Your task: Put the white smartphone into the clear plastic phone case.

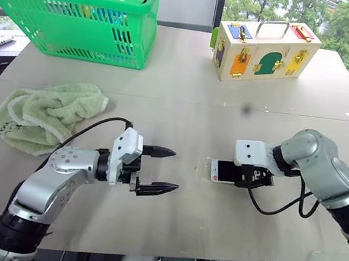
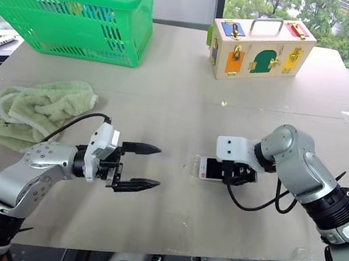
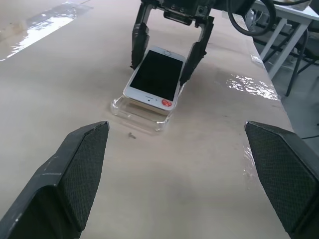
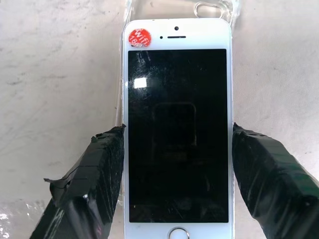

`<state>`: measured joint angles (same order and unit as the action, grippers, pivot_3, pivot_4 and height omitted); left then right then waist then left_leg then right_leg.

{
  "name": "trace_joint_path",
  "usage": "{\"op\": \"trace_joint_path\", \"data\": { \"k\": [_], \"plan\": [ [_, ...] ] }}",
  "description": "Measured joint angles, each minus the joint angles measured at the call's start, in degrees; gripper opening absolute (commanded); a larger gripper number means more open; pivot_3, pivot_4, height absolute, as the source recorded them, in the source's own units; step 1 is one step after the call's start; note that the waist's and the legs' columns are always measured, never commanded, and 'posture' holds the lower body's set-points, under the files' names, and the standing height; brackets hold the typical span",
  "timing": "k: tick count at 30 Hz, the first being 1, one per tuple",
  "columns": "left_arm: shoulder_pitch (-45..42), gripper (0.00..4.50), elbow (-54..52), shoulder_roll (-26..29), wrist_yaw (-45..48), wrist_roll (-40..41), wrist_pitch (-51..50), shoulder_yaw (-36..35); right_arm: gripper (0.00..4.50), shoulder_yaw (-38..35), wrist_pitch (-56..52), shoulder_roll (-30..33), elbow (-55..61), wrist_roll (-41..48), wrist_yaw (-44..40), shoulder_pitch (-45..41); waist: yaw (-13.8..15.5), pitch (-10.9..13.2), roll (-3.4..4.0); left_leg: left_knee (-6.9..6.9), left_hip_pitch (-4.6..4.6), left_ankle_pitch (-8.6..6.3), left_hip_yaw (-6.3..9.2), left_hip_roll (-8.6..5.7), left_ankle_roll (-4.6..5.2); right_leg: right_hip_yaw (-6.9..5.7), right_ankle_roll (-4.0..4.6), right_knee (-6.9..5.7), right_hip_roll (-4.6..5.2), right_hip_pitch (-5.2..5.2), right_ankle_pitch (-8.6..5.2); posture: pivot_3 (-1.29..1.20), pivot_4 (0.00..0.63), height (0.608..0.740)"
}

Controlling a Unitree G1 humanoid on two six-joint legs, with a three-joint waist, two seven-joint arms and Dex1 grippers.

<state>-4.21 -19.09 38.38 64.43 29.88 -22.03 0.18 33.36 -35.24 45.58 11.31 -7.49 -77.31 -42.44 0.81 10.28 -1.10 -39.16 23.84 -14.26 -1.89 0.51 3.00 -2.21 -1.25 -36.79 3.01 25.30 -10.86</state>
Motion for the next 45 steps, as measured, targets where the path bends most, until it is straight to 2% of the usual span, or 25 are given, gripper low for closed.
{"op": "trace_joint_path", "data": {
  "k": [10,22,26,31,34,45],
  "plan": [
    [-0.1,4.50,0.0,-0.9,-2.3,-0.9,0.1,0.8,2.87,-1.7,-3.1,-2.1,-1.2,1.2,2.3,0.1,-0.1,0.0,0.00,0.00,0.00,0.00,0.01,0.01,0.00,0.00,0.00,0.00,0.00,0.01,0.00,0.00,0.150,0.740],
    [-1.7,4.50,0.1,-2.0,-4.6,-3.8,0.4,4.9,2.86,-2.5,7.2,-5.4,-9.5,-0.8,6.9,-2.8,-0.1,0.0,0.00,0.00,0.00,0.00,-0.01,0.00,0.00,0.01,0.00,-0.01,-0.11,0.00,0.01,0.00,0.150,0.740],
    [-1.4,4.50,0.9,-2.0,-4.4,-3.9,1.5,4.8,2.86,-5.4,1.2,-5.9,-6.6,4.1,4.9,-2.7,-0.1,0.0,0.04,0.02,0.02,0.00,0.00,0.01,0.00,0.01,0.18,-0.01,-0.06,0.02,0.11,0.00,0.150,0.740],
    [-0.6,4.50,2.1,-1.9,-4.3,-4.2,2.7,4.8,2.86,-7.5,-10.3,0.1,6.9,9.4,1.5,0.2,0.1,0.0,0.04,0.04,0.04,-0.01,0.05,0.01,0.00,-0.05,0.14,0.05,0.06,0.01,0.08,0.00,0.150,0.740],
    [-0.7,4.50,2.4,-2.0,-4.3,-4.4,2.9,4.9,2.86,-7.0,-13.7,0.2,9.6,9.9,2.9,1.9,-0.1,0.0,0.05,0.04,0.03,-0.01,0.03,0.01,0.00,-0.02,0.00,0.03,0.08,0.02,0.01,0.00,0.150,0.740],
    [-2.8,4.50,2.6,-2.1,-3.5,-4.9,2.6,5.3,2.86,-2.7,-17.0,1.7,9.7,8.7,7.8,4.4,-0.1,0.0,0.04,0.04,0.04,0.00,0.00,0.02,0.00,-0.06,0.04,0.03,0.07,0.05,0.03,0.00,0.150,0.740]
  ]
}}
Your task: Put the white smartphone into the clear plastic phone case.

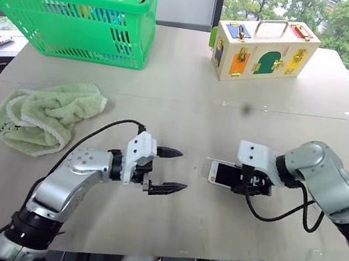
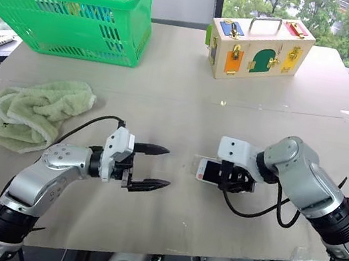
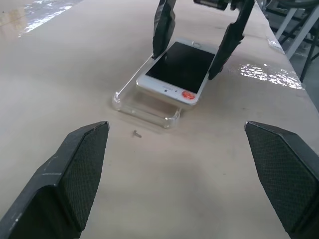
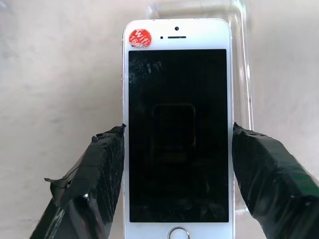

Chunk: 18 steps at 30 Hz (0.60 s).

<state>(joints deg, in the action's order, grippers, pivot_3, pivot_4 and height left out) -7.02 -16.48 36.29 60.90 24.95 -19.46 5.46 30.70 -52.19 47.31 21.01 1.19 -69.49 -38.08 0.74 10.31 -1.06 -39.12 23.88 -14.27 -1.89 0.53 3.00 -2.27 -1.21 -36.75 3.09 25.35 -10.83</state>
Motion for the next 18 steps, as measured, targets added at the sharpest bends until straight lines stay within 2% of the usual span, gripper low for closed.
{"op": "trace_joint_path", "data": {
  "k": [18],
  "plan": [
    [0.4,4.50,0.0,-0.3,0.0,0.0,-1.3,0.1,2.86,4.1,5.0,-0.2,-5.4,-4.4,-0.7,-5.0,-0.1,0.0,0.00,0.00,-0.02,0.00,0.00,0.01,0.00,-0.02,0.00,-0.01,-0.04,0.00,0.00,0.00,0.150,0.740]
  ]
}}
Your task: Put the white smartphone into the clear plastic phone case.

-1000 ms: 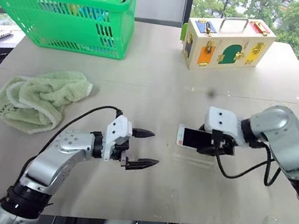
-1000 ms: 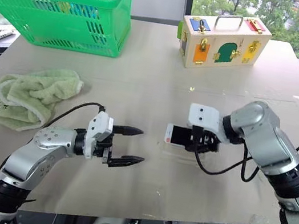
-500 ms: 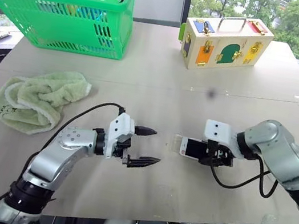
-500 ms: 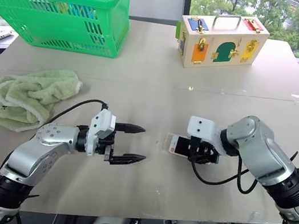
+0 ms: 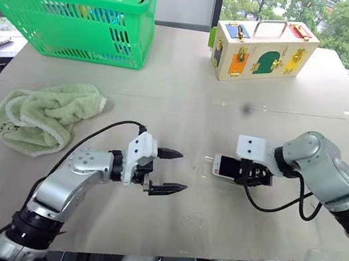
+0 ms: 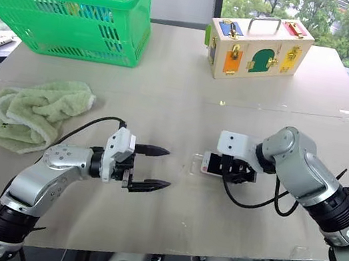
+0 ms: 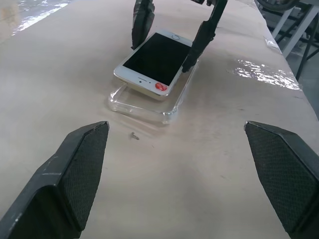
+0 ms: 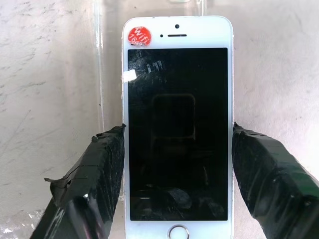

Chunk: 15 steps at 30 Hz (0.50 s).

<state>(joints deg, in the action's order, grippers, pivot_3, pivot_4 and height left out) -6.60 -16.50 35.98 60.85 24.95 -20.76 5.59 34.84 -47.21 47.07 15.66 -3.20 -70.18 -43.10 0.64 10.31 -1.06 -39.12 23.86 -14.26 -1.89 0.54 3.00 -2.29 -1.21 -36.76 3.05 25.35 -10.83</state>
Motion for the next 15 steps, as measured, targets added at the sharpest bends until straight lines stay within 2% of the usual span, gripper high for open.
{"op": "trace_joint_path", "data": {
  "k": [15],
  "plan": [
    [0.0,4.50,-1.0,0.4,-0.8,0.2,-1.1,-0.2,2.86,0.9,-3.3,0.4,6.6,-0.1,-1.6,1.0,0.1,0.0,0.00,0.01,0.06,0.00,0.00,0.00,0.00,0.01,0.00,0.00,0.02,0.06,0.00,0.00,0.150,0.740]
  ]
}}
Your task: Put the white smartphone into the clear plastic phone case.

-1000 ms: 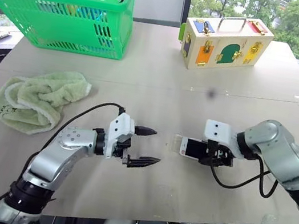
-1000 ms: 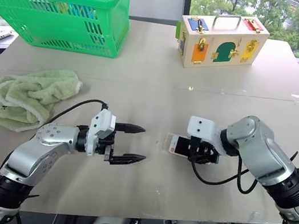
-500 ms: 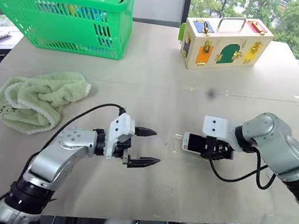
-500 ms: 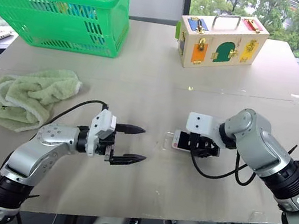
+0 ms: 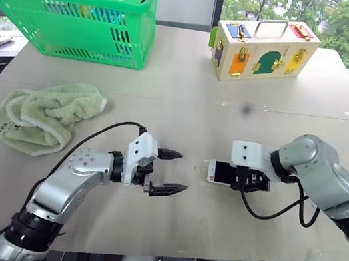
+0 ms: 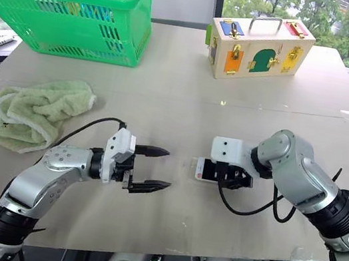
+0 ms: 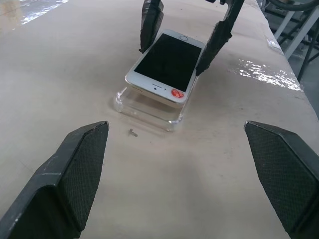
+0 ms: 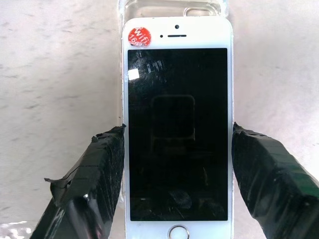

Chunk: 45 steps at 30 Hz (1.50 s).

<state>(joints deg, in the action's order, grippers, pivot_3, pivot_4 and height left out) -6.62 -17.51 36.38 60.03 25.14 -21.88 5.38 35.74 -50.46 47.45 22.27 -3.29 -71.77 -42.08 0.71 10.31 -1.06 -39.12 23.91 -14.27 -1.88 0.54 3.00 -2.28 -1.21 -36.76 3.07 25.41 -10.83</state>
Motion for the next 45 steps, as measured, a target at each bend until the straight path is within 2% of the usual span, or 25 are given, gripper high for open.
{"op": "trace_joint_path", "data": {
  "k": [10,19,21,23,28,32,33,34,35,39,40,42,45],
  "plan": [
    [-1.3,4.50,0.1,-0.1,0.2,0.0,-0.2,0.2,2.86,1.0,1.0,1.4,0.9,-1.0,0.3,0.3,0.1,0.0,-0.01,-0.01,0.00,0.00,-0.01,-0.01,0.00,0.00,0.00,0.01,0.01,-0.01,0.00,0.00,0.150,0.740],
    [-1.1,4.50,0.2,-0.4,0.2,-0.2,0.2,0.6,2.86,-0.5,7.9,1.0,-0.9,-0.9,0.4,1.9,-0.1,0.0,-0.02,0.00,-0.02,0.00,-0.01,0.00,0.00,0.00,0.00,0.00,-0.02,-0.01,0.00,0.00,0.150,0.740],
    [-1.0,4.50,0.2,-0.4,0.2,-0.3,0.4,0.8,3.90,-1.1,9.6,0.6,-2.2,-0.6,0.3,2.2,-0.1,0.0,-0.04,0.00,-0.02,0.00,-0.01,0.00,0.00,0.00,0.00,0.00,-0.03,-0.01,0.00,0.00,0.150,0.740],
    [-1.0,4.50,0.2,-0.4,0.2,-0.3,0.5,0.8,4.43,-1.8,11.5,-0.2,-4.0,-0.3,0.5,2.7,-0.1,0.0,-0.04,0.00,-0.02,0.00,-0.01,0.01,0.00,0.00,0.00,-0.01,-0.04,-0.01,0.00,0.00,0.150,0.740],
    [-0.8,4.50,0.2,-0.3,0.1,-0.2,0.5,0.8,4.43,-4.4,13.8,-2.1,-6.5,1.7,1.6,4.7,0.0,0.0,-0.01,0.00,0.00,0.00,-0.04,0.01,0.00,0.03,0.00,0.00,-0.04,0.00,0.00,0.00,0.150,0.740],
    [-0.1,4.50,0.2,0.0,0.0,-0.2,0.5,0.7,4.43,-11.1,11.3,-2.4,-5.0,6.3,2.0,4.9,0.1,0.0,-0.02,0.00,0.00,0.00,-0.03,0.01,0.00,0.02,0.00,0.00,-0.03,0.00,0.00,0.00,0.150,0.740],
    [-0.1,4.50,0.1,0.0,-0.1,-0.2,0.5,0.6,3.89,-13.3,10.2,-2.2,-4.4,7.8,2.2,5.0,0.1,0.0,-0.02,0.00,0.00,0.00,-0.03,0.01,0.00,0.01,0.00,0.00,-0.03,0.00,0.00,0.00,0.150,0.740],
    [0.0,4.50,0.1,0.1,-0.1,-0.2,0.5,0.5,3.63,-14.7,9.3,-2.0,-3.9,8.8,2.3,5.1,0.1,0.0,-0.02,0.00,0.00,0.00,-0.02,0.01,0.00,0.00,0.00,0.00,-0.02,0.00,0.00,0.00,0.150,0.740],
    [0.1,4.50,0.1,0.1,-0.1,-0.2,0.5,0.4,3.17,-16.0,8.4,-1.8,-3.3,9.7,2.4,5.2,0.1,0.0,-0.02,0.00,0.00,0.00,-0.02,0.01,0.00,0.01,0.00,0.00,-0.01,0.00,0.00,0.00,0.150,0.740],
    [0.3,4.50,0.1,0.3,-0.1,-0.1,0.5,-0.4,1.10,-20.1,3.9,-2.3,-0.6,15.0,3.4,6.6,0.0,0.0,-0.02,0.01,0.00,0.00,-0.02,0.01,0.00,0.04,0.00,0.00,0.00,0.00,0.00,0.00,0.150,0.740],
    [0.4,4.50,0.1,0.3,-0.1,-0.1,0.5,-0.4,0.96,-20.1,3.7,-2.5,-0.5,15.2,3.5,6.7,0.0,0.0,-0.02,0.01,0.00,0.00,-0.03,0.01,0.00,0.05,0.00,0.00,0.00,0.00,0.00,0.00,0.150,0.740],
    [0.5,4.50,0.1,0.4,0.0,-0.1,0.5,-0.5,0.03,-20.1,3.0,-6.0,-1.6,15.3,6.9,6.8,-0.2,0.0,-0.03,0.01,-0.02,0.00,-0.03,0.03,0.00,0.08,0.00,-0.01,-0.02,0.00,0.00,0.00,0.150,0.740],
    [0.6,4.50,0.1,0.5,0.1,-0.1,0.5,-0.5,0.03,-18.4,3.3,-9.7,-4.3,14.6,10.6,6.7,0.0,0.0,-0.02,0.02,-0.02,0.00,-0.02,0.03,0.00,0.07,0.01,-0.03,-0.03,0.00,0.01,0.00,0.150,0.740]
  ]
}}
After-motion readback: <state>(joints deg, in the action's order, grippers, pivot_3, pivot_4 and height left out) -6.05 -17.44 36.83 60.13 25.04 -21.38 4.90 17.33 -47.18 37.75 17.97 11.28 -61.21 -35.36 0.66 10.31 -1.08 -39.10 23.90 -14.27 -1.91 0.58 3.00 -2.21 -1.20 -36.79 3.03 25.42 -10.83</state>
